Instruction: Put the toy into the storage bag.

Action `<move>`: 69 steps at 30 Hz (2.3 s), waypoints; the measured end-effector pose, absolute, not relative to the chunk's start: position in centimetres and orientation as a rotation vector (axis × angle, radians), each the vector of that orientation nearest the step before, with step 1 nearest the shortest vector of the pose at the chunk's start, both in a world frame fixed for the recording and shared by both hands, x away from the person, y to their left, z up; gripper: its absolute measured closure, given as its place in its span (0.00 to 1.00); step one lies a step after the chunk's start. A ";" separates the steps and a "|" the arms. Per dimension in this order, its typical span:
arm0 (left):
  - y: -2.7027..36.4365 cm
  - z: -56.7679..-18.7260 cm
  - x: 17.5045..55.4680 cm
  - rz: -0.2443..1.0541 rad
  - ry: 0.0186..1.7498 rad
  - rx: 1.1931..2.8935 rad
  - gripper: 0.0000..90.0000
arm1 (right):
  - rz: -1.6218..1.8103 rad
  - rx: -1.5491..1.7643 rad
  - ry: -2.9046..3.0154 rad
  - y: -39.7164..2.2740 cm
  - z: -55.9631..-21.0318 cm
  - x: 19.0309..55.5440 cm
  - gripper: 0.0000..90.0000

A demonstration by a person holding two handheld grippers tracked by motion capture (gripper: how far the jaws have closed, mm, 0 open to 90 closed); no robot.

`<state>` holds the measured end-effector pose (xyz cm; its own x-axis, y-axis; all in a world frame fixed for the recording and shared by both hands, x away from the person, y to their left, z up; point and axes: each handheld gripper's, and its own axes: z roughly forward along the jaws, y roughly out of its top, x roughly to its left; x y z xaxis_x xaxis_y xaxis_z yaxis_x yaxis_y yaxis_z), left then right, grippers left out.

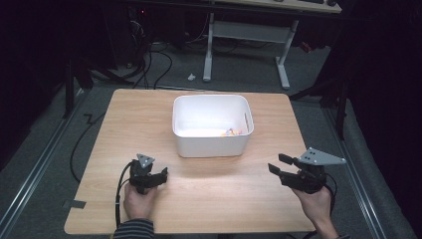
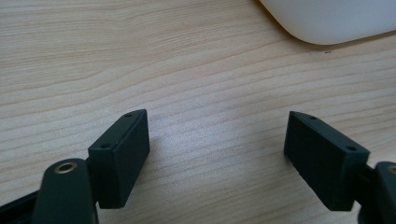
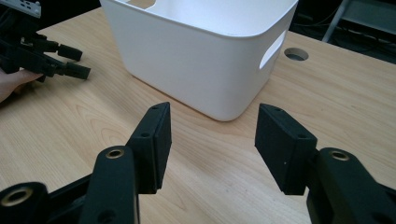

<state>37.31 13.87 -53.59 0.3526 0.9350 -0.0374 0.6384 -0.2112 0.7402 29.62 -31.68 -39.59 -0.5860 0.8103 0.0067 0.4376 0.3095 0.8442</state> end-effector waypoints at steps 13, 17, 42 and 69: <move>13.8 -53.6 37.3 0.564 1.367 1.947 0.25 | 1.214 1.150 2.205 -30.6 -42.2 30.3 0.51; 13.8 -53.6 37.3 0.563 1.366 1.948 0.25 | 1.212 1.153 2.217 -30.5 -42.6 30.5 0.51; 13.8 -53.6 37.3 0.564 1.366 1.949 0.25 | 1.208 1.256 2.255 -29.7 -45.6 32.1 0.50; 13.8 -53.6 37.3 0.563 1.366 1.948 0.26 | 1.052 1.350 2.304 -29.2 -49.1 34.7 0.49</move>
<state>37.31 13.84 -53.59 0.3550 0.9342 -0.0346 0.6388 -0.2154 0.7386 34.68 -29.15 -49.06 -0.5289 0.8396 0.1236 0.6431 0.3016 0.7039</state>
